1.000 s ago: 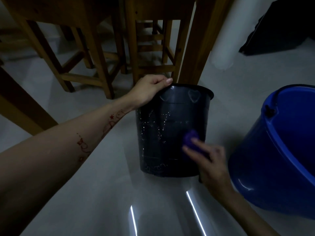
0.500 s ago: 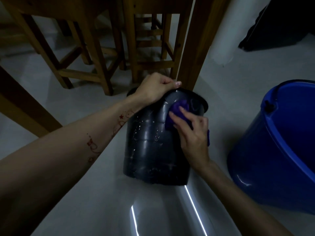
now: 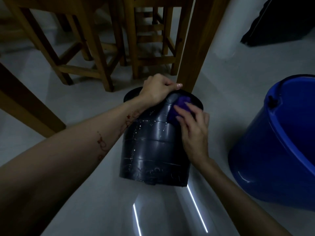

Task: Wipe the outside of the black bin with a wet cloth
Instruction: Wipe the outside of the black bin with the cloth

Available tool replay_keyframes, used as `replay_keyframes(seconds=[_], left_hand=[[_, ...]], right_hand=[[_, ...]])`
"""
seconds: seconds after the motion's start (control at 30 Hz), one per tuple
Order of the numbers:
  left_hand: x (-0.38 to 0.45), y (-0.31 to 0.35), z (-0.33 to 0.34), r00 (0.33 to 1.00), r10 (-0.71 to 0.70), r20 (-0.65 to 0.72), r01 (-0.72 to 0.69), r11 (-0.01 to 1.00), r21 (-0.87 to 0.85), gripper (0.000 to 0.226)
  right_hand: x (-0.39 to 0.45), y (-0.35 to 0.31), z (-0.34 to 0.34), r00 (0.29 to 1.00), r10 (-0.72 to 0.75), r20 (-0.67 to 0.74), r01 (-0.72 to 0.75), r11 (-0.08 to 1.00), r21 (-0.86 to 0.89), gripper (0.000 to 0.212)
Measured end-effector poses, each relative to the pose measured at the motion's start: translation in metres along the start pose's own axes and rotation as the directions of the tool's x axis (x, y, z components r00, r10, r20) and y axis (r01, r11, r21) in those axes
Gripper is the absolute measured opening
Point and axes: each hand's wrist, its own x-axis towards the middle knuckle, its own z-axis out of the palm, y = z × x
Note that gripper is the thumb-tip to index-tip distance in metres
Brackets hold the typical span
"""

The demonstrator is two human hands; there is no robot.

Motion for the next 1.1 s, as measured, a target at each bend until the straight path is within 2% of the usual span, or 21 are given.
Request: replay_keyframes(seconds=[0.1, 0.17, 0.23, 0.3, 0.33, 0.4, 0.43, 0.5, 0.57, 0.63, 0.7, 0.8, 0.9, 1.03, 1.1], left_hand=[[0.0, -0.006, -0.001, 0.998, -0.043, -0.054, 0.043, 0.999, -0.012, 0.036], [0.0, -0.007, -0.004, 0.998, -0.046, -0.034, 0.046, 0.999, -0.01, 0.034], [-0.003, -0.006, -0.007, 1.0, -0.01, 0.01, 0.01, 1.0, 0.017, 0.031], [-0.009, -0.006, -0.015, 0.998, 0.048, 0.03, -0.048, 0.999, 0.015, 0.03], [-0.011, -0.01, -0.022, 0.998, 0.062, -0.001, -0.062, 0.998, -0.003, 0.032], [-0.013, -0.027, -0.036, 0.997, 0.006, -0.082, -0.007, 1.0, -0.014, 0.042], [-0.015, -0.039, -0.043, 0.994, -0.07, -0.087, 0.07, 0.998, 0.002, 0.047], [-0.022, -0.061, -0.049, 0.976, -0.218, -0.017, 0.217, 0.975, -0.042, 0.048], [-0.026, -0.069, -0.043, 0.981, -0.195, 0.009, 0.194, 0.966, -0.17, 0.036], [-0.026, -0.061, -0.035, 0.987, -0.15, -0.05, 0.129, 0.947, -0.296, 0.03], [-0.021, -0.05, -0.031, 0.989, -0.121, -0.089, 0.085, 0.937, -0.339, 0.03], [-0.011, -0.039, -0.031, 0.994, -0.072, -0.082, 0.045, 0.953, -0.301, 0.033], [-0.005, -0.033, -0.032, 0.993, -0.032, -0.114, 0.005, 0.974, -0.228, 0.032], [-0.003, -0.025, -0.032, 0.996, -0.031, -0.08, 0.016, 0.982, -0.19, 0.038], [-0.005, -0.022, -0.032, 0.998, -0.012, -0.061, 0.002, 0.987, -0.16, 0.036]], right_hand=[[-0.035, -0.02, 0.007, 0.974, -0.214, 0.075, 0.215, 0.977, 0.003, 0.027], [-0.06, -0.022, 0.003, 0.936, -0.331, 0.119, 0.329, 0.943, 0.038, 0.023], [-0.076, -0.017, -0.007, 0.889, -0.432, 0.153, 0.425, 0.902, 0.077, 0.022], [-0.076, -0.01, -0.017, 0.873, -0.456, 0.173, 0.445, 0.89, 0.102, 0.024], [-0.07, -0.006, -0.02, 0.899, -0.412, 0.146, 0.402, 0.911, 0.097, 0.027], [-0.047, 0.006, -0.023, 0.977, -0.208, 0.04, 0.205, 0.977, 0.065, 0.03], [-0.032, 0.013, -0.022, 0.997, -0.079, -0.01, 0.08, 0.995, 0.059, 0.029], [-0.006, 0.025, -0.016, 0.993, 0.109, -0.05, -0.105, 0.992, 0.073, 0.03], [0.008, 0.029, -0.006, 0.986, 0.166, -0.034, -0.163, 0.983, 0.085, 0.031], [0.016, 0.023, 0.002, 0.989, 0.146, -0.036, -0.142, 0.986, 0.091, 0.031], [0.022, 0.01, 0.006, 0.994, 0.093, -0.061, -0.088, 0.993, 0.075, 0.03], [0.023, -0.006, 0.008, 0.994, -0.031, -0.105, 0.034, 0.999, 0.024, 0.029], [-0.005, -0.02, 0.014, 0.977, -0.209, -0.043, 0.209, 0.978, -0.008, 0.027], [-0.073, -0.013, 0.01, 0.871, -0.477, 0.119, 0.481, 0.877, -0.008, 0.034], [-0.091, -0.001, -0.002, 0.819, -0.545, 0.176, 0.552, 0.834, 0.013, 0.032]])
